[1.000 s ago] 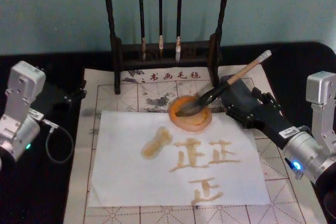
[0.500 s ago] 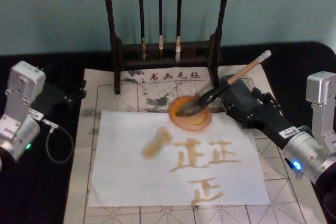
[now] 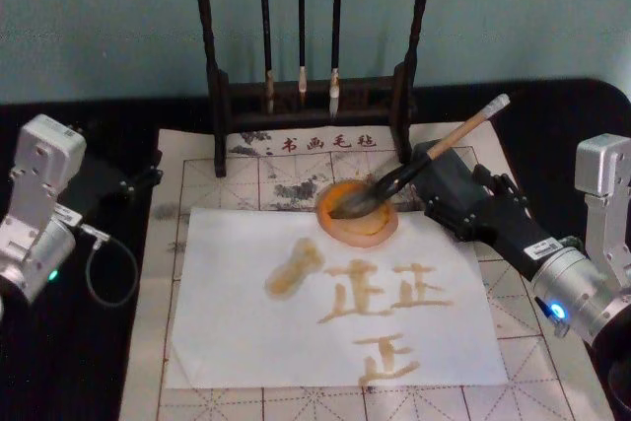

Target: Pick up the brush from the inkstone, write on the paper, then place the brush back to its original position.

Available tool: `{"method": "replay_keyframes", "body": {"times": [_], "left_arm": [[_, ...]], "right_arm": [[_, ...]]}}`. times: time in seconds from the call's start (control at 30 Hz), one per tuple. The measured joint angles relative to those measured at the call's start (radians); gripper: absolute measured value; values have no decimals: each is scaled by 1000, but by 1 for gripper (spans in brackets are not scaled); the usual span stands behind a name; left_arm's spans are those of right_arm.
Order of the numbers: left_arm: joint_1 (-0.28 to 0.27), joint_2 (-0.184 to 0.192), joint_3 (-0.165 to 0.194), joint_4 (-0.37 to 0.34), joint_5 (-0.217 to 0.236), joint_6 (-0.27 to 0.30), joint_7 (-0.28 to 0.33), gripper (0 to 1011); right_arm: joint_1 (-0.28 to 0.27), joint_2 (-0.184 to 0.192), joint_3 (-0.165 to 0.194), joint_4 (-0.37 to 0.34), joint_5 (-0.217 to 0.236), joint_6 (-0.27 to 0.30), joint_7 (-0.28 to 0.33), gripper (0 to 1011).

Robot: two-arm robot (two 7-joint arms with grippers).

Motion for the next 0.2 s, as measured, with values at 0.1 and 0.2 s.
{"method": "replay_keyframes", "body": {"times": [0.1, 0.2], "left_arm": [[0, 0, 0, 0, 0, 0, 0, 1001], [0, 0, 0, 0, 0, 0, 0, 1001]], "right_arm": [[0, 0, 0, 0, 0, 0, 0, 1002], [0, 0, 0, 0, 0, 0, 0, 1002]]}}
